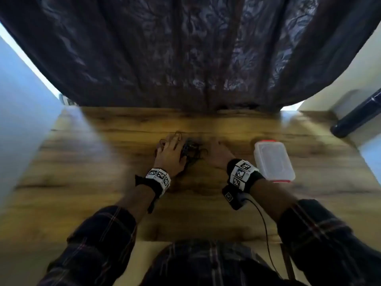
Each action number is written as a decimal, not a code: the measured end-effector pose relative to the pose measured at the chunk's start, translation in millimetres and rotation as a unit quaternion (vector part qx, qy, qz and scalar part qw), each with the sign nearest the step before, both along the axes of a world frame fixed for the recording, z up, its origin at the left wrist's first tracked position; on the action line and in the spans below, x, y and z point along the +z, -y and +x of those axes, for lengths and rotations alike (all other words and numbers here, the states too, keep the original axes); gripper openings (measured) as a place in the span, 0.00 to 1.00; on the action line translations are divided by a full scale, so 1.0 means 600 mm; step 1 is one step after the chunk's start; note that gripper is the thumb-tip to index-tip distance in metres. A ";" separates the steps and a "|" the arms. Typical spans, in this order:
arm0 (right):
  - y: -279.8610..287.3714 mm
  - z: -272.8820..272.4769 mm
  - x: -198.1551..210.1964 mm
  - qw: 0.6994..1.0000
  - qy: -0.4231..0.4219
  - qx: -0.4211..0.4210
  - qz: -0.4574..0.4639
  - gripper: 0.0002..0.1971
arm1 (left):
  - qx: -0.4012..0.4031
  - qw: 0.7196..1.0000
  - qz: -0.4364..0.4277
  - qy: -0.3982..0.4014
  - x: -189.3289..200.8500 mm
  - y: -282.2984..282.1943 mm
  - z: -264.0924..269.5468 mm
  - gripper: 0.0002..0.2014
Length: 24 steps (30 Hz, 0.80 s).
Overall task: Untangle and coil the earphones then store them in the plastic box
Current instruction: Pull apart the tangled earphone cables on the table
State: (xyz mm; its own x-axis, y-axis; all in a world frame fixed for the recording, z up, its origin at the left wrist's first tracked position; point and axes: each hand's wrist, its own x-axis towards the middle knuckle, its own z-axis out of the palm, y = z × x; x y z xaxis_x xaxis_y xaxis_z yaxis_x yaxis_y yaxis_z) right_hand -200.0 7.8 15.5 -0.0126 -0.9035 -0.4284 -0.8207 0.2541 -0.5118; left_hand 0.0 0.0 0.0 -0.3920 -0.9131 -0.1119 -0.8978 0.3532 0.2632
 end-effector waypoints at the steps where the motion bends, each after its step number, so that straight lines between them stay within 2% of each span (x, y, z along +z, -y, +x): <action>1: 0.001 0.004 -0.008 1.000 0.000 0.012 0.020 0.39 | 0.004 1.000 0.027 0.011 -0.003 -0.003 0.000 0.33; 6: -0.001 0.031 -0.021 0.995 -0.017 0.088 0.046 0.28 | 0.034 0.996 0.069 0.035 -0.024 -0.007 -0.004 0.27; 11: -0.006 0.045 -0.035 0.985 -0.074 0.158 0.015 0.19 | 0.066 0.996 0.066 0.008 -0.029 -0.014 -0.015 0.22; 14: -0.017 0.045 -0.045 0.983 -0.096 0.157 -0.023 0.15 | 0.092 0.994 0.061 -0.005 -0.036 -0.028 -0.017 0.22; 21: -0.033 0.046 -0.059 0.978 -0.097 0.173 -0.062 0.19 | 0.112 0.992 0.053 0.012 -0.061 -0.060 -0.019 0.31; 24: -0.037 0.041 -0.065 0.977 -0.097 0.177 -0.073 0.18 | 0.114 0.992 0.047 0.004 -0.068 -0.074 -0.022 0.30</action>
State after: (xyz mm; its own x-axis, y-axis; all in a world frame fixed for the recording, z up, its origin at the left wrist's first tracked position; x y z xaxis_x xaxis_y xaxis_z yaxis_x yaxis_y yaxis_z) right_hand -175.2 30.2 -23.2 0.2438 -0.9171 -0.3153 -0.9289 -0.1273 -0.3478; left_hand -12.9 44.4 -41.0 -0.1749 -0.9634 -0.2029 -0.9538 0.1146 0.2778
